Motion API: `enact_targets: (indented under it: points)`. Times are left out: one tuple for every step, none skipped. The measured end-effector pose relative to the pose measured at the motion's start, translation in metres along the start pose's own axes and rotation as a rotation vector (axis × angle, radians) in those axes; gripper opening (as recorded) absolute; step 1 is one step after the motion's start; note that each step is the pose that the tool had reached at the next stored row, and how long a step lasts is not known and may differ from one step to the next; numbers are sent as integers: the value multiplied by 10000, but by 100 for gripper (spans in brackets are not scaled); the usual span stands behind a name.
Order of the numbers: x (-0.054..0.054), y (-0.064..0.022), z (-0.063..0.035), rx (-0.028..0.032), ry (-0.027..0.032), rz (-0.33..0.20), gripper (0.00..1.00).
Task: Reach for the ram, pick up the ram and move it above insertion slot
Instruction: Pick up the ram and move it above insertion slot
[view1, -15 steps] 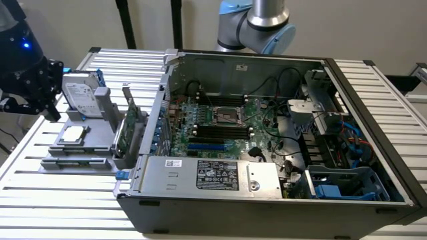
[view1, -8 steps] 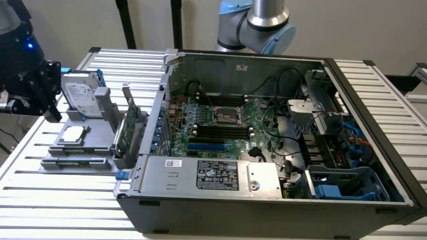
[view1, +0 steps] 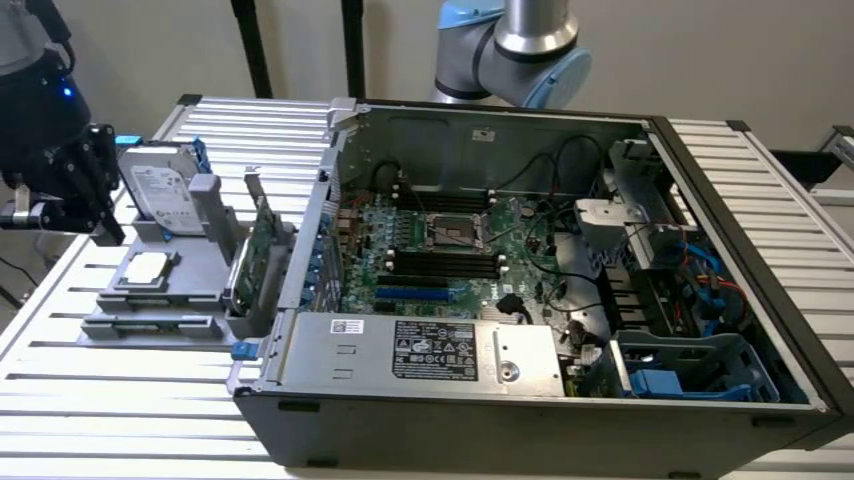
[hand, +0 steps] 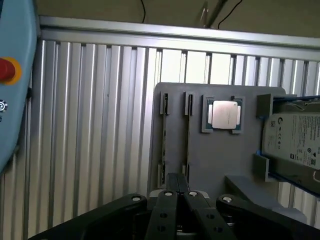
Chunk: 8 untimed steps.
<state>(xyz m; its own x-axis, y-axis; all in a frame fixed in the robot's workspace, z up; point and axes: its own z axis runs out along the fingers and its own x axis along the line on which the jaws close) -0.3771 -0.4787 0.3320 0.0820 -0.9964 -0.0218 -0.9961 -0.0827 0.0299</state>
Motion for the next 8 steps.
enact_targets:
  points:
    - [0, 0, 4, -4, -4, -185, 11]
    - [1, 0, 5, -8, -3, -366, 11]
    - [1, 0, 6, -13, 0, -558, 11]
    - [1, 0, 6, -15, 4, -698, 11]
    - [1, 0, 7, -14, 4, -726, 11]
    - [1, -1, 7, -14, 5, -726, 11]
    - [1, 0, 7, -14, 5, -726, 11]
    - [1, 0, 7, -14, 5, -726, 11]
